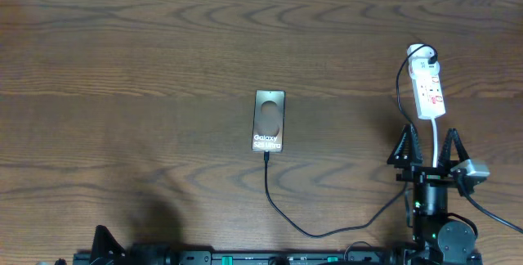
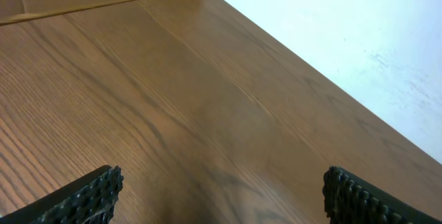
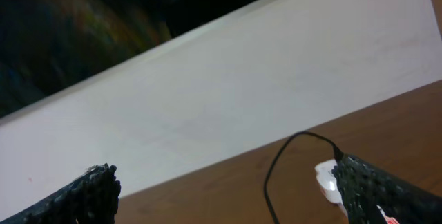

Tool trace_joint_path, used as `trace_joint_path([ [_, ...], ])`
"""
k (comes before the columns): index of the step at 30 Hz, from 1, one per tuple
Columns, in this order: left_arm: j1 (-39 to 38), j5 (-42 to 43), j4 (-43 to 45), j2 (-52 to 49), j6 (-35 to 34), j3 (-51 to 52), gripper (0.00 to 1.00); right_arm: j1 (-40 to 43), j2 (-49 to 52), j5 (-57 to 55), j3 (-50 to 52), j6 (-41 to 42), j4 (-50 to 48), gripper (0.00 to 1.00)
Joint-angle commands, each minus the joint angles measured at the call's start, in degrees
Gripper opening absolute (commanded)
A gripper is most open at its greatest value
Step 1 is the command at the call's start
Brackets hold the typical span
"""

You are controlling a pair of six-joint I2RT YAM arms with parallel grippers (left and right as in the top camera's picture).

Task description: Plug charger to phone and switch on socket

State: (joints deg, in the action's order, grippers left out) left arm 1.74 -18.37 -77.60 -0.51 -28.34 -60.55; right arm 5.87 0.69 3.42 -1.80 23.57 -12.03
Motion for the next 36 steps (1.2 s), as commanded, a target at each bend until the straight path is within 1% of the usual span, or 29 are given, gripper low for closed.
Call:
trace_joint_path([
  [1,0.17,-0.76,0.07,0.35,-0.04,-0.04,0.94,-0.35,-0.39,0.66,1.55,-3.65,0.61,0.99],
  [7,0.17,-0.76,0.07,0.35,-0.04,-0.04,0.94,-0.35,-0.42,0.87,1.53,-10.4,5.35,0.99],
  [14,0.17,-0.76,0.07,0.35,-0.04,-0.04,0.94,-0.35,-0.42,2.6,1.53,-22.14,16.02,0.99],
  [18,0.17,-0.76,0.07,0.35,-0.04,-0.04,0.94,-0.35,-0.42,2.97,1.53,-26.08,15.76,0.99],
  [21,0.17,-0.76,0.07,0.35,-0.04,-0.04,0.94,-0.35,-0.42,2.97,1.53,-27.12,15.8,0.99],
  [36,0.17,-0.76,0.07,0.35,-0.04,-0.04,0.94,-0.33,-0.37,2.93,1.53,-27.08,15.78,0.99],
])
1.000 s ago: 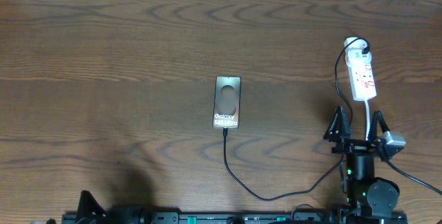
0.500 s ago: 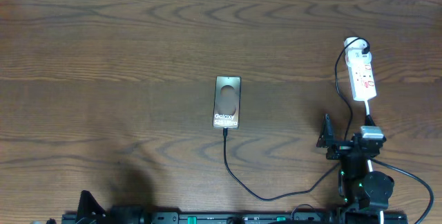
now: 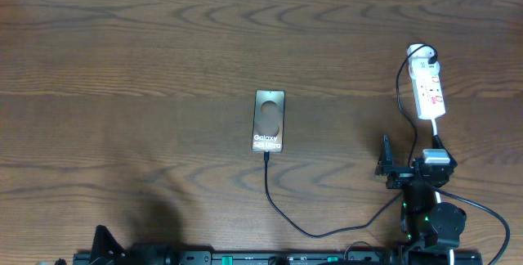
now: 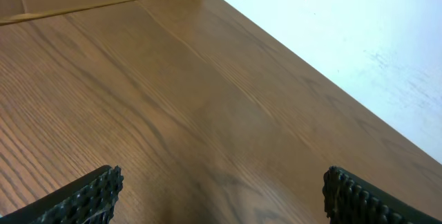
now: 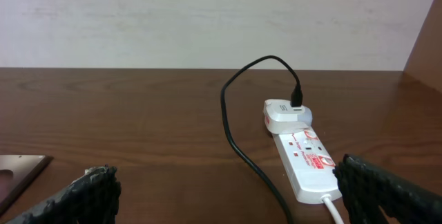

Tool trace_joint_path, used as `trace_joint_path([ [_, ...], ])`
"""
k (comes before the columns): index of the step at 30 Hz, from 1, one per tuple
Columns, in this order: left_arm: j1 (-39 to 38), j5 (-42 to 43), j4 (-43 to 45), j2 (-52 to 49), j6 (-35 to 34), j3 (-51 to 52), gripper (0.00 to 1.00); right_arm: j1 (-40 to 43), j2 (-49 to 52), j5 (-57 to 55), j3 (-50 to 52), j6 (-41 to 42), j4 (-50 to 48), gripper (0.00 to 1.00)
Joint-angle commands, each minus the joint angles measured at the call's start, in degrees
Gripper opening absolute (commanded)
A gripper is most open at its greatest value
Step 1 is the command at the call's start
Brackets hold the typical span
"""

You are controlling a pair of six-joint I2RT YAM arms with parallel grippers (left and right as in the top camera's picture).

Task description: Plug charger to phone and switch on socket

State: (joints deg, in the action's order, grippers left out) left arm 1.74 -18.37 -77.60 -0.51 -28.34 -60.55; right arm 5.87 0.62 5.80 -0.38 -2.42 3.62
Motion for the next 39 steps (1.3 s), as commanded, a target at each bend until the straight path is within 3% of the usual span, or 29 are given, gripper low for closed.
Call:
trace_joint_path([
  [1,0.17,-0.76,0.07,0.35,-0.04,-0.04,0.94,-0.33,-0.31,0.55,0.11,-1.09,0.13,0.99],
  [32,-0.33,-1.33,0.79,0.35,-0.04,0.87,0.94,-0.33,-0.28,0.57,0.09,-1.09,0.13,0.99],
  [39,-0.59,1.29,6.6,0.35,2.38,6.49,0.94,-0.33,-0.28,0.57,0.09,-1.09,0.13,0.99],
])
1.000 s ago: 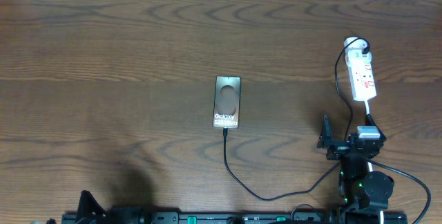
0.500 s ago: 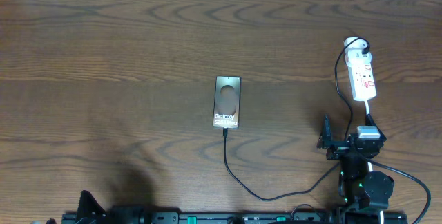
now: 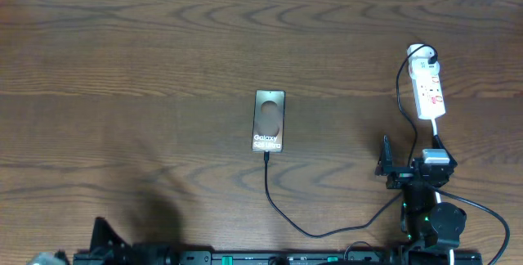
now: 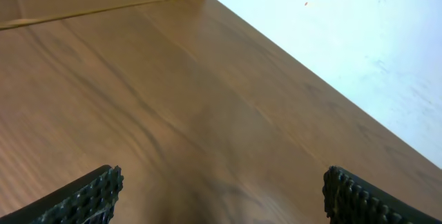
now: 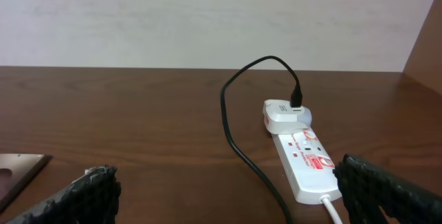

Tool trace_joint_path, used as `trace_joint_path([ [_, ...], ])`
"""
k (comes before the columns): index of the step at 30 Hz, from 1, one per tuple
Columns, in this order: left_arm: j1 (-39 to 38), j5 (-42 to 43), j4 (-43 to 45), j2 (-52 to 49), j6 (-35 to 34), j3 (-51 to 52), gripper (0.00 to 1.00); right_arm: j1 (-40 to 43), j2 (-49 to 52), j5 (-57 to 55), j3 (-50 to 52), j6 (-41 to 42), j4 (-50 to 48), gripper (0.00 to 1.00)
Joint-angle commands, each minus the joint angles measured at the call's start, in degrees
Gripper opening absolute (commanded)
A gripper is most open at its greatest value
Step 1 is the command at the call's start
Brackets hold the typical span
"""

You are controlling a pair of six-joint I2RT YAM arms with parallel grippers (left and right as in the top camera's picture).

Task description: Plug charger to phone and switch on socket

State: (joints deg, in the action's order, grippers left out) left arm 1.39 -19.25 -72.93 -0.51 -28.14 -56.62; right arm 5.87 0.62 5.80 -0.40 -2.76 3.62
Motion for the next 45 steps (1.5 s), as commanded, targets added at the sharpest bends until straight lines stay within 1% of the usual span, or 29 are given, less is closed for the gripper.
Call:
trace_joint_path([
  [1,-0.24,3.5,4.13,0.35,4.07,3.96,0.94,-0.33,-0.28,0.57,0.11,-0.74,0.13,0.99],
  [4,-0.24,7.78,11.76,0.35,9.62,8.74,0.94,-0.33,-0.28,0.57,0.11,-0.74,0.13,0.99],
  [7,-0.24,11.63,18.91,0.35,13.38,13.9,0.94,-0.33,-0.28,0.57,0.11,-0.74,0.13,0.99],
  [15,-0.22,17.92,33.38,0.37,14.25,28.28,0.94,-0.33,-0.28,0.57,0.11,-0.74,0.13,0.99],
  [20,-0.22,23.23,46.47,0.39,17.66,38.05,0.94,-0.33,-0.28,0.57,0.11,-0.74,0.13,0.99],
  [23,-0.22,25.31,53.72,0.39,17.9,43.34,0.94,-0.33,-0.28,0.57,0.11,-0.74,0.13,0.99],
  [27,-0.24,26.45,61.16,0.42,17.88,48.22,0.94,-0.33,-0.28,0.57,0.11,-0.74,0.13,0.99],
  [30,-0.24,26.56,64.02,0.42,18.43,49.96,0.94,-0.33,-0.28,0.57,0.11,-0.74,0.13,0.99],
  [36,-0.24,26.56,65.22,0.42,23.3,50.9,0.94,-0.33,-0.28,0.57,0.11,-0.74,0.13,0.99],
  [41,-0.24,26.56,68.96,0.42,26.12,50.9,0.94,-0.33,-0.28,0.57,0.11,-0.74,0.13,0.99],
  [45,-0.24,26.56,68.76,0.42,27.1,51.28,0.94,-0.33,-0.28,0.57,0.11,-0.74,0.13,0.99],
])
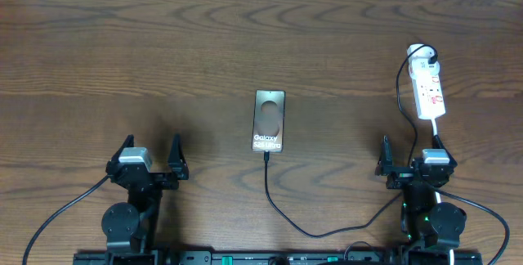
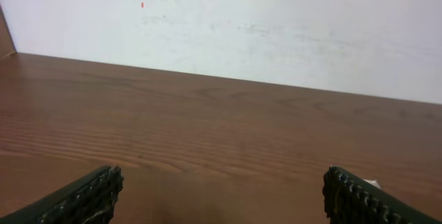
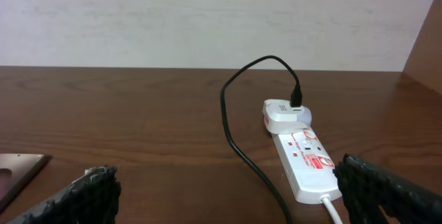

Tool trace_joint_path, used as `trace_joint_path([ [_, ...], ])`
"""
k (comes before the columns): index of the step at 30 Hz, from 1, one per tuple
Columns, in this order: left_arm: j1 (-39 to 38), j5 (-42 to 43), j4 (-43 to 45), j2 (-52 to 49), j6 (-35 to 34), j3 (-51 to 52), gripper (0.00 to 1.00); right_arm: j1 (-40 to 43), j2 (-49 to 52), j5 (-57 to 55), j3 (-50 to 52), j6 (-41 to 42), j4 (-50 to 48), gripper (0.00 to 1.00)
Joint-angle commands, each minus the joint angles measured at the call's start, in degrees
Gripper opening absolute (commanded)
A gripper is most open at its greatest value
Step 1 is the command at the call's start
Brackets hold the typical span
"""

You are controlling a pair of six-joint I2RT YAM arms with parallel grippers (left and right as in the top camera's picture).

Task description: Plug charger to phone and switch on socket

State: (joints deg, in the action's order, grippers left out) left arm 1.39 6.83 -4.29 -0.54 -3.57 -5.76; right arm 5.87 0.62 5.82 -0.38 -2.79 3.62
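Observation:
The phone (image 1: 270, 121) lies flat at the table's middle, and its corner (image 3: 15, 172) shows in the right wrist view. A black cable (image 1: 282, 213) meets the phone's near edge, loops toward the front, then runs up to the white charger (image 1: 420, 52). The charger sits in the white socket strip (image 1: 429, 92) at the far right. In the right wrist view the strip (image 3: 309, 160) and charger (image 3: 283, 115) lie ahead. My right gripper (image 1: 410, 154) is open, just short of the strip. My left gripper (image 1: 149, 152) is open at the front left, over bare wood.
The wooden table (image 1: 122, 52) ends at a white wall (image 2: 276, 16) at the far side. The strip's own white lead (image 1: 436, 132) runs back toward my right arm. Both arm bases stand at the front edge.
My left arm, barely visible at the bottom left edge before, now stands at the front left with its gripper open. Its camera now looks level across the table to the wall. The right arm has not moved.
First my right gripper stood raised just below the strip, camera tilted at the wall, and the left arm sat folded at the bottom edge. Then the right gripper was drawn back and level, facing the strip. Now the left arm is also level. Phone, cable and strip stayed put.

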Motion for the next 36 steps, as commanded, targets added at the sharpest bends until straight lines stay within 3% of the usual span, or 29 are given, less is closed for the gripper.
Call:
trace_joint_path([
  [1,-0.24,0.48,0.13,0.44,2.54,0.83,0.94,-0.33,-0.28,0.55,0.09,-0.72,0.13,0.99],
  [21,-0.24,1.6,4.17,0.46,4.0,5.51,0.94,-0.33,-0.28,0.55,0.09,-0.72,0.13,0.99],
  [36,-0.61,1.11,0.72,0.46,5.64,5.53,0.94,-0.33,-0.28,0.55,0.09,-0.72,0.13,0.99],
])
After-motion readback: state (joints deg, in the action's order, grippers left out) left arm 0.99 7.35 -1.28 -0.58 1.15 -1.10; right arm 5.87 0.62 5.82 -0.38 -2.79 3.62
